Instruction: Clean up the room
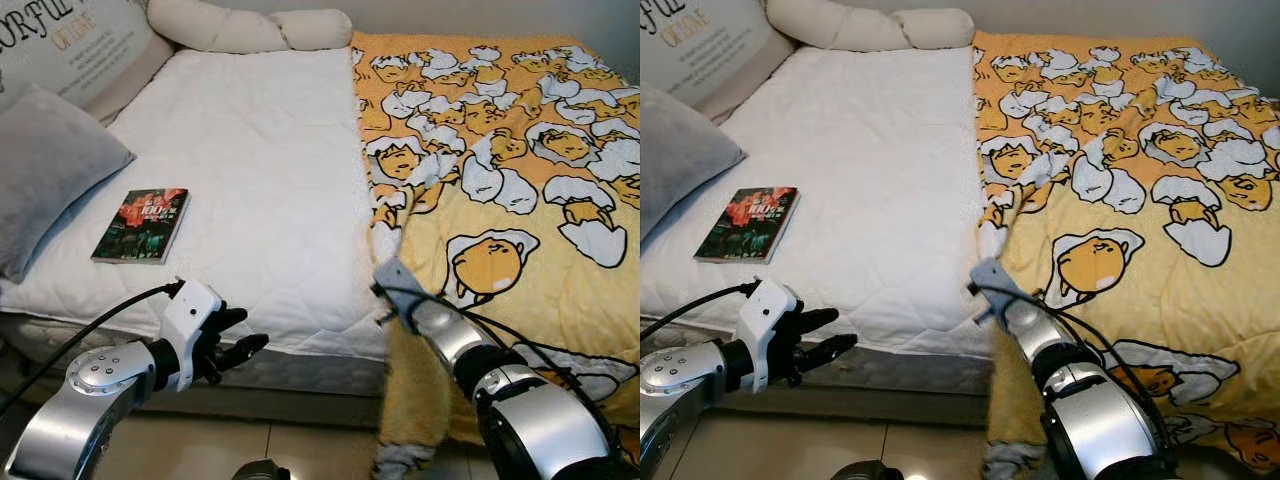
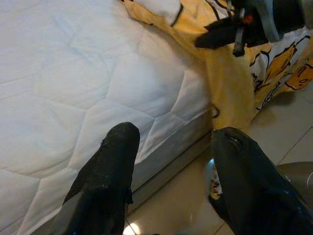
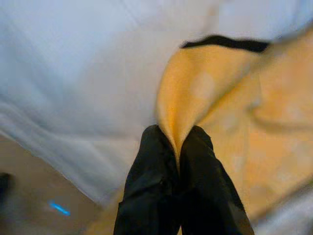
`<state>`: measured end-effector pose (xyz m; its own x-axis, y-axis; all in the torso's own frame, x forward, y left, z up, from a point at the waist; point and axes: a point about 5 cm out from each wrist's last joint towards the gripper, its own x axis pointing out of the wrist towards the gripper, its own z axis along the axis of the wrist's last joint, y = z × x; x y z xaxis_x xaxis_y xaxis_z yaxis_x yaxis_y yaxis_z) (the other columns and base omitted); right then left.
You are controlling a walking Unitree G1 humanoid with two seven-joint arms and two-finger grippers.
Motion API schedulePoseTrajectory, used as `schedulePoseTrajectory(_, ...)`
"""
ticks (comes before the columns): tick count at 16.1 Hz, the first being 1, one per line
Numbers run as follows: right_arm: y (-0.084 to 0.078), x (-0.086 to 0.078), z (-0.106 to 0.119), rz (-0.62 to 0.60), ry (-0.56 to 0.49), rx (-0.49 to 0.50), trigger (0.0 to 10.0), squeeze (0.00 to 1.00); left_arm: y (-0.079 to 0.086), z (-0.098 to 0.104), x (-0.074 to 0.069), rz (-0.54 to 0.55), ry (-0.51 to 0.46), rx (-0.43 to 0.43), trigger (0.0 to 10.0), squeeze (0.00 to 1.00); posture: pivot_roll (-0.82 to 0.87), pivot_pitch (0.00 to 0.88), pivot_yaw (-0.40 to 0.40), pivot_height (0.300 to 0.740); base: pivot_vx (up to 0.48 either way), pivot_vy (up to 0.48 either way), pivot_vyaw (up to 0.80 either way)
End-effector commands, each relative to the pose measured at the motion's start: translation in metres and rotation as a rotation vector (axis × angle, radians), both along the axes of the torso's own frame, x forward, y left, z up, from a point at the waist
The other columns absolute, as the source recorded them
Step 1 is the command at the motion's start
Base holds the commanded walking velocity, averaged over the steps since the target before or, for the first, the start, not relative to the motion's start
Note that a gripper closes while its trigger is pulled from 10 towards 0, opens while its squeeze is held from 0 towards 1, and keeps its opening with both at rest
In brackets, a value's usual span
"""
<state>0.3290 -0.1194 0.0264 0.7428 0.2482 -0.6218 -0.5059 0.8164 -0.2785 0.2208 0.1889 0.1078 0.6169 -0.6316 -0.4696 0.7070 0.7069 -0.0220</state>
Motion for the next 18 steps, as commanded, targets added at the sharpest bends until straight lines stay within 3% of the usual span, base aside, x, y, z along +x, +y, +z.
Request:
schedulePoseTrajectory(1, 0.012, 0.004, 0.009, 0.042, -0.005, 0.134, 0.0, 0.00, 0.000, 0.000, 0.001, -0.018, 0.010, 0.006, 10.0, 0.00, 0.06, 0.000, 0.062, 0.740, 0.000, 0.000, 0.00)
schedulePoseTrajectory(3, 0.024, 0.007, 0.021, 0.098, 0.001, 0.278, 0.0, 0.00, 0.001, 0.000, 0.003, -0.022, 0.010, 0.007, 10.0, 0.00, 0.06, 0.000, 0.068, 0.740, 0.000, 0.000, 0.00)
schedulePoseTrajectory(4, 0.036, 0.007, 0.033, 0.170, 0.017, 0.408, 0.0, 0.00, 0.001, 0.000, 0.005, -0.030, 0.009, 0.007, 10.0, 0.00, 0.05, 0.000, 0.073, 0.740, 0.000, 0.000, 0.00)
schedulePoseTrajectory(7, 0.045, -0.003, 0.038, 0.313, 0.064, 0.456, 0.0, 0.00, -0.001, -0.001, 0.005, -0.048, 0.014, 0.006, 10.0, 0.00, 0.04, 0.000, 0.083, 0.740, 0.000, 0.000, 0.00)
schedulePoseTrajectory(8, 0.044, -0.012, 0.031, 0.395, 0.120, 0.409, 0.0, 0.00, -0.002, -0.001, 0.005, -0.057, 0.017, 0.006, 10.0, 0.00, 0.04, 0.000, 0.089, 0.740, 0.000, 0.000, 0.00)
schedulePoseTrajectory(11, 0.018, -0.026, -0.004, 0.315, 0.230, 0.150, 0.0, 0.00, -0.004, -0.004, 0.005, -0.076, 0.024, 0.008, 10.0, 0.00, 0.03, 0.000, 0.095, 0.740, 0.000, 0.000, 0.00)
schedulePoseTrajectory(12, 0.012, -0.030, -0.011, 0.268, 0.229, 0.113, 4.1, 0.00, -0.004, -0.005, 0.004, -0.081, 0.027, 0.012, 10.0, 0.00, 0.03, 0.000, 0.096, 0.740, 0.000, 0.000, 0.00)
schedulePoseTrajectory(13, 0.011, -0.031, -0.013, 0.250, 0.228, 0.122, 4.9, 0.00, -0.005, -0.006, 0.004, -0.082, 0.028, 0.013, 10.0, 0.00, 0.03, 0.000, 0.096, 0.740, 0.000, 0.000, 0.00)
schedulePoseTrajectory(14, 0.011, -0.032, -0.015, 0.230, 0.221, 0.124, 10.0, 0.00, -0.005, -0.007, 0.004, -0.082, 0.026, 0.016, 10.0, 0.00, 0.03, 0.000, 0.097, 0.740, 0.000, 0.000, 0.00)
schedulePoseTrajectory(15, 0.018, -0.031, -0.013, 0.165, 0.195, 0.283, 10.0, 1.00, -0.005, -0.007, 0.006, -0.071, 0.013, 0.028, 10.0, 0.00, 0.03, 0.000, 0.097, 0.740, 0.000, 0.000, 0.00)
schedulePoseTrajectory(16, 0.023, -0.027, -0.006, 0.113, 0.170, 0.421, 10.0, 1.00, -0.005, -0.007, 0.008, -0.060, 0.002, 0.034, 10.0, 0.00, 0.04, 0.000, 0.096, 0.740, 0.000, 0.000, 0.00)
schedulePoseTrajectory(18, 0.024, -0.027, 0.002, 0.150, 0.153, 0.491, 10.0, 1.00, -0.003, -0.008, 0.009, -0.047, -0.004, 0.036, 10.0, 0.00, 0.02, 0.000, 0.095, 0.740, 0.000, 0.000, 0.00)
